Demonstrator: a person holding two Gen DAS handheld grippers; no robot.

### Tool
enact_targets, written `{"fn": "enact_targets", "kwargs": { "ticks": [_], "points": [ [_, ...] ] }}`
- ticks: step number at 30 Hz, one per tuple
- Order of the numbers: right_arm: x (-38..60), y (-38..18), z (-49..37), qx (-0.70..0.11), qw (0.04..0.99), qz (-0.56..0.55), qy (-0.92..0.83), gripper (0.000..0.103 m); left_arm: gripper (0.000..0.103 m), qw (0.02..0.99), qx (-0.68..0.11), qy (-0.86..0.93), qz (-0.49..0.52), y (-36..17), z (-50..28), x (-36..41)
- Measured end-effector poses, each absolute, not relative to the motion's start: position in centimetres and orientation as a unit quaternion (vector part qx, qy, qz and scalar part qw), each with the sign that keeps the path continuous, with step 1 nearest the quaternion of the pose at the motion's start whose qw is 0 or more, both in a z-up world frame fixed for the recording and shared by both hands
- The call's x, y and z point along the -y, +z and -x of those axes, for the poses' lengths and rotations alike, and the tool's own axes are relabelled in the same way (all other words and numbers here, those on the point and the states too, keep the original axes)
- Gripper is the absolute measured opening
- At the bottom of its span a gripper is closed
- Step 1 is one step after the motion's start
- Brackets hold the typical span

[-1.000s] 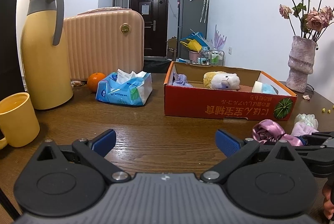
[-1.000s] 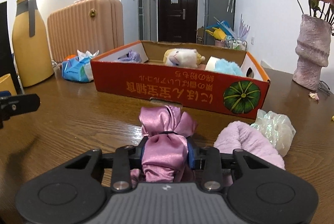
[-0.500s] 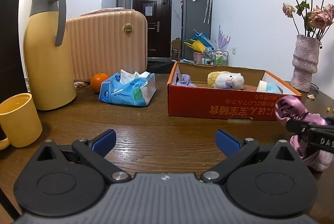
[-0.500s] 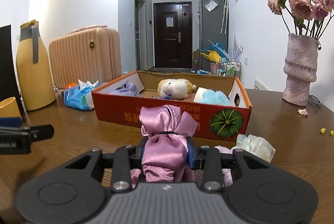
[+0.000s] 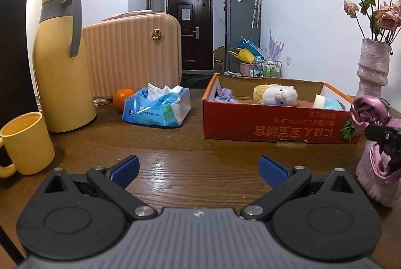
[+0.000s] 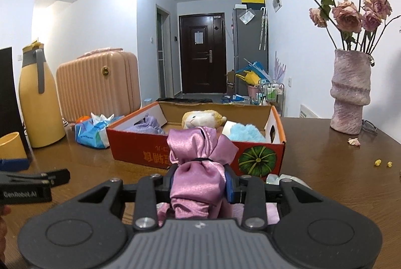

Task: Organize soft objects
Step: 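Grasp the lilac fuzzy sock with the left gripper while the right gripper holds the scrunchie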

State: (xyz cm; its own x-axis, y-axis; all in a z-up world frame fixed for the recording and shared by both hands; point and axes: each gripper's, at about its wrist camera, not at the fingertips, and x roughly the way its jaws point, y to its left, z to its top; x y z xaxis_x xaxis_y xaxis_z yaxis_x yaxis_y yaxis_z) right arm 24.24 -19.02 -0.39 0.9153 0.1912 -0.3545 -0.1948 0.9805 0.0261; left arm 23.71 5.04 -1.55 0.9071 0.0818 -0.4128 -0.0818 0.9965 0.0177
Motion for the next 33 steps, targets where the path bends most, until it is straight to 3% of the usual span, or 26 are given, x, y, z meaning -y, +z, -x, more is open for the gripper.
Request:
{"fn": "enact_targets", "kwargs": {
  "ticks": [33],
  "points": [
    [29.1,1.8,-22.3,-0.138,0.987,-0.046,0.068,0.035,0.103,0.975,-0.222,-0.009,-0.002,-2.2,-23.4,8.2]
  ]
}}
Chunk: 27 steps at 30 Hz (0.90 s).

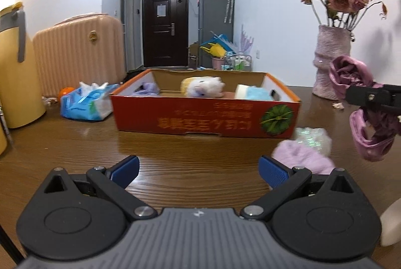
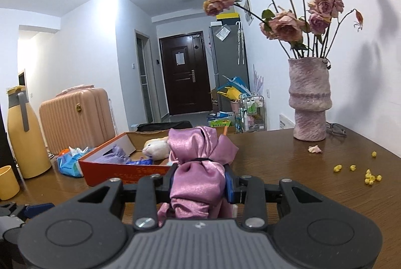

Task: Organize soft objects
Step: 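Grasp the lilac fuzzy sock with the left gripper while the right gripper holds the scrunchie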

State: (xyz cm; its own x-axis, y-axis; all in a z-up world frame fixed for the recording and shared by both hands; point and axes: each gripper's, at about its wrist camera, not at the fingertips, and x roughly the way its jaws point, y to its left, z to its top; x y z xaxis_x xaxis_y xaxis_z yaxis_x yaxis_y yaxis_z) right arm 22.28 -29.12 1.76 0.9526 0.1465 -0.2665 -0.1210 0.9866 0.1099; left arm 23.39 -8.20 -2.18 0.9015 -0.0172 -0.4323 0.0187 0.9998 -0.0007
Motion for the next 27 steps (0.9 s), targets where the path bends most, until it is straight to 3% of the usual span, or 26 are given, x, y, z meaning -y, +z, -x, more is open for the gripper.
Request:
{"fn": "enact_targets", "kwargs": {
  "ticks": [13,27],
  "points": [
    [32.5,1.7,-22.5,-0.141,0.988,-0.041,0.055,0.035,0.103,0.972,-0.23,-0.052,-0.014,-2.5,-23.9,15.1],
    [33.7,0.9,-23.2,-0.159,0.986,-0.039,0.044,0.035,0.103,0.952,-0.296,-0.059,-0.043,-4.4,-26.8,18.8]
  ]
}}
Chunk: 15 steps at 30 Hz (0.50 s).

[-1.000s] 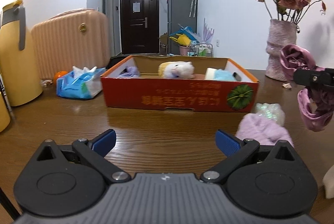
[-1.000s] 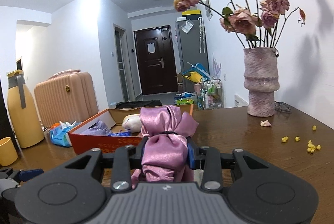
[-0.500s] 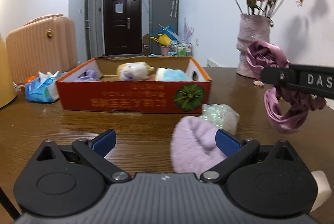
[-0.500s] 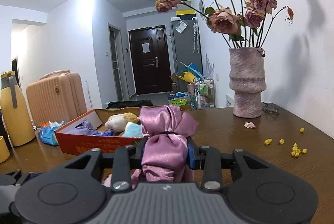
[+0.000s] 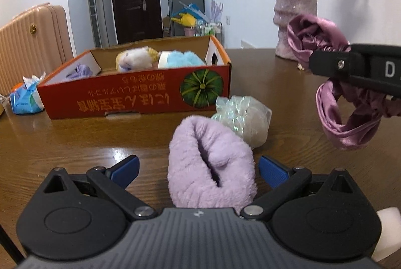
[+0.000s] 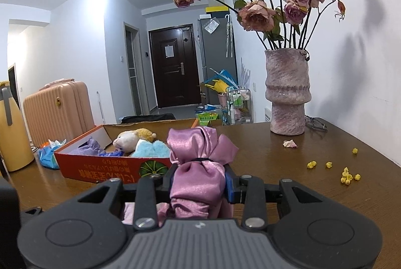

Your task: Organize soft objects

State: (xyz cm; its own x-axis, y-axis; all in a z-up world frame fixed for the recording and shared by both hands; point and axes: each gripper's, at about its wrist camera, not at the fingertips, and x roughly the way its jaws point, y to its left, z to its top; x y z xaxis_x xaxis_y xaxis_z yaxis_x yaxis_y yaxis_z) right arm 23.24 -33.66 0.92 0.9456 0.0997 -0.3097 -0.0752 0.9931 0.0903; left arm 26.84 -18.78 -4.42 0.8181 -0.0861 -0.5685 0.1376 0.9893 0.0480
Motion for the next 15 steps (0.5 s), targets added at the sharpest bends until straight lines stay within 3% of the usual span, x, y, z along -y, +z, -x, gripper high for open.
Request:
{"fn": "enact_targets", "kwargs": {
  "ticks": [2,4,7,10,15],
  "points": [
    [33.5,0.8,-23.3,-0.16,0.985,-0.037,0.044,0.035,0.094,0.949,-0.306,-0.061,-0.041,-4.7,-27.2,18.5],
    [33.4,0.7,-23.4,-0.162,0.985,-0.034,0.043,0.035,0.07,0.947,-0.312,-0.066,-0.033,-4.8,-27.3,18.2],
    [33.3,0.5,-23.4,-0.163,0.985,-0.032,0.046,0.035,0.051,0.942,-0.322,-0.086,-0.031,-5.0,-27.4,18.0],
    [33.0,0.3,-23.4,-0.161,0.985,-0.03,0.051,0.035,0.044,0.944,-0.316,-0.094,-0.03,-4.8,-27.1,17.8],
    [32.2,-0.2,-23.3,-0.163,0.985,-0.027,0.054,0.035,0.044,0.944,-0.317,-0.092,-0.013,-4.6,-27.2,16.7]
  ]
}}
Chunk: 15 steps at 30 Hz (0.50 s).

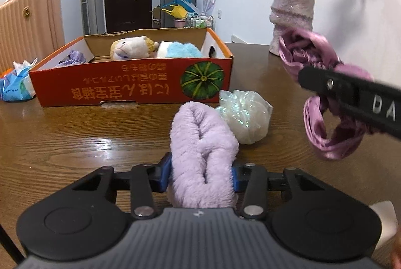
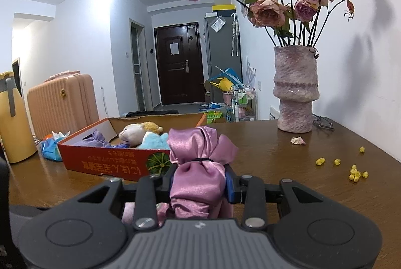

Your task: Organize soft objects

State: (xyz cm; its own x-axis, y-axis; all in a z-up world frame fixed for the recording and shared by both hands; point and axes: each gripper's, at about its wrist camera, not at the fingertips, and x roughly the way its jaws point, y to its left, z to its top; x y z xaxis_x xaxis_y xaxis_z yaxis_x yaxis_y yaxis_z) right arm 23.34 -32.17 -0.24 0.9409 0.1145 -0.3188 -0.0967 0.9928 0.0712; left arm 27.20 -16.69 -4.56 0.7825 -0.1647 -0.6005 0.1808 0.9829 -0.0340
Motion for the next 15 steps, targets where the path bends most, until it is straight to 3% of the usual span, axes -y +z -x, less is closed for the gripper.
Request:
{"fn": "enact_targets", "kwargs": {
  "ticks": [15],
  "points": [
    [30.0,-0.5,-24.1,-0.133,0.99,-0.033,0.026,0.035,0.044,0.953,-0.294,-0.065,0.021,-3.3,-28.0,11.8]
  ]
}}
